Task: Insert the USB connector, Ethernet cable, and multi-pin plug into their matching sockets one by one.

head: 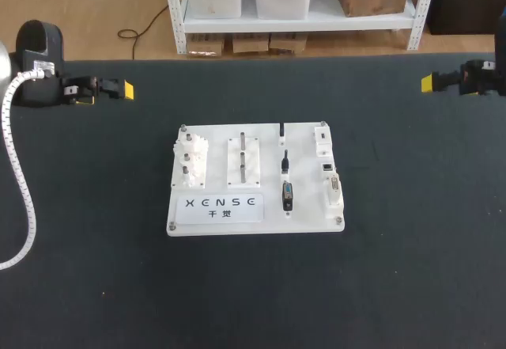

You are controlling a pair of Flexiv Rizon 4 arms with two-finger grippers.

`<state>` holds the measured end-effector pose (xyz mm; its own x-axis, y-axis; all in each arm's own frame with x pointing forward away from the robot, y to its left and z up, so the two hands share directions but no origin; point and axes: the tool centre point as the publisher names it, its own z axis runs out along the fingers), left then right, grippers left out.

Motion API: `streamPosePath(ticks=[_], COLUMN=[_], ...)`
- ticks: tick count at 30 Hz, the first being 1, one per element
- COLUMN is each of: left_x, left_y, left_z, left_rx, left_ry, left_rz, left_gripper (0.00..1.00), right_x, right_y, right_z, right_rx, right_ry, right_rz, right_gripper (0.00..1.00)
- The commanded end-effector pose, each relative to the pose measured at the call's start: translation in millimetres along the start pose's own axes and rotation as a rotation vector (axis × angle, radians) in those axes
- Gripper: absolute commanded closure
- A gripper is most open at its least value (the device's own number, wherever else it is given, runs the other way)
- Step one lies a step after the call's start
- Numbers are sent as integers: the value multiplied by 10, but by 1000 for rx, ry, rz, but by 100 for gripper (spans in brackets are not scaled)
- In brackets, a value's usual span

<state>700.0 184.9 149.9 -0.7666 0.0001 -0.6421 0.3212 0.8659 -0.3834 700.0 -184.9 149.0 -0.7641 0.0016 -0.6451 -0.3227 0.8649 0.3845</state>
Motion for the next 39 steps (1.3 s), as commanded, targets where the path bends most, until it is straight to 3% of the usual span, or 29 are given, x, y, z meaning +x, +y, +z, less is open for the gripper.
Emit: streamPosePath(ticks=[1,6,13,18,26,39], left_x=[0,0,0,0,0,0], left_y=[0,0,0,0,0,0], left_z=[0,0,0,0,0,0], left_rx=[0,0,0,0,0,0], left_ry=[0,0,0,0,0,0], left_rz=[0,0,0,0,0,0], left_gripper=[0,0,0,0,0,0], right_x=[-1,-43,-335,-408,-260,54], right_y=[0,40,444,769,1191,1435], right_z=[-5,28,268,509,961,1445], right_rx=[2,1,84,155,270,380], right_ry=[1,6,65,120,254,346], right_rz=[0,-15,-105,-131,-150,-128], right_gripper=[0,0,0,0,0,0])
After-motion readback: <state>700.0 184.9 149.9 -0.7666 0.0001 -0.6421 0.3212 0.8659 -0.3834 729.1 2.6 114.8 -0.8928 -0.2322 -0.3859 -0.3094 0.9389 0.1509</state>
